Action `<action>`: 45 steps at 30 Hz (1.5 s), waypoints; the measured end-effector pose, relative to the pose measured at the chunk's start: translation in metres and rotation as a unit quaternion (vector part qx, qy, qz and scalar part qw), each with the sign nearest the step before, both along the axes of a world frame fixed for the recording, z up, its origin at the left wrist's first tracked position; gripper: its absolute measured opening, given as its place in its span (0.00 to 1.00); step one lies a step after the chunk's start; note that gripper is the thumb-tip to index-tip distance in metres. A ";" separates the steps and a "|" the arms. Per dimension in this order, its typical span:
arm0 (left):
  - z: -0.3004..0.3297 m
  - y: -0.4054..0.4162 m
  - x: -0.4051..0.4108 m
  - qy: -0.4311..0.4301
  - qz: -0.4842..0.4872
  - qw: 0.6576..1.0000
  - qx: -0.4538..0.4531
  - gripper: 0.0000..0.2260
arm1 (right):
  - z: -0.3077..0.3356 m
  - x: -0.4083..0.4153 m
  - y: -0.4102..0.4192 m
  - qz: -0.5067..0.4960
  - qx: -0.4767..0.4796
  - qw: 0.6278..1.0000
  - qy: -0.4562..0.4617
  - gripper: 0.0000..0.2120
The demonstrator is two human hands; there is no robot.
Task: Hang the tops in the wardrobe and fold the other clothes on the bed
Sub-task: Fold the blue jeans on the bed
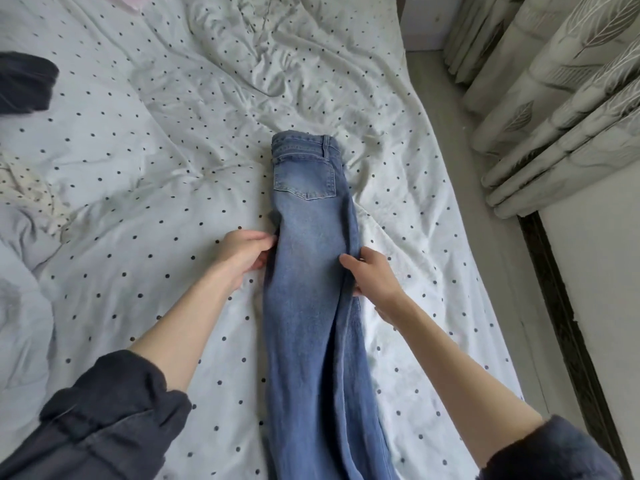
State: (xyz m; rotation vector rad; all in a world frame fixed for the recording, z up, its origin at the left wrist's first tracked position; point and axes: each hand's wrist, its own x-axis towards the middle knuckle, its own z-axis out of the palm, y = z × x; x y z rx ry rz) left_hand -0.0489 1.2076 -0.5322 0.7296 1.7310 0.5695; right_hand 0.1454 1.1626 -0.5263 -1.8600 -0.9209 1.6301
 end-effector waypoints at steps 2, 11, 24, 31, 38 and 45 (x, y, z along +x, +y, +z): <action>-0.002 0.000 -0.001 0.026 -0.009 1.000 0.008 0.03 | -0.002 0.013 -0.006 -0.025 -0.013 1.000 -0.007 0.06; 0.005 -0.013 -0.043 0.018 0.059 0.998 0.010 0.03 | -0.014 0.020 0.003 0.016 -0.032 0.991 -0.129 0.08; -0.013 0.083 -0.025 -0.031 0.013 0.999 0.032 0.09 | -0.018 0.003 0.113 -0.048 -0.046 0.998 -0.014 0.28; -0.024 0.123 -0.023 -0.112 -0.066 0.988 -0.088 0.06 | -0.038 -0.007 0.173 -0.037 -0.029 0.999 -0.025 0.05; -0.040 0.142 -0.024 0.032 -0.012 0.993 0.110 0.05 | -0.034 0.011 0.184 -0.046 0.054 0.997 0.042 0.06; -0.053 0.121 -0.021 0.074 -0.022 0.994 0.082 0.06 | -0.057 0.005 0.141 0.001 -0.018 0.998 -0.067 0.10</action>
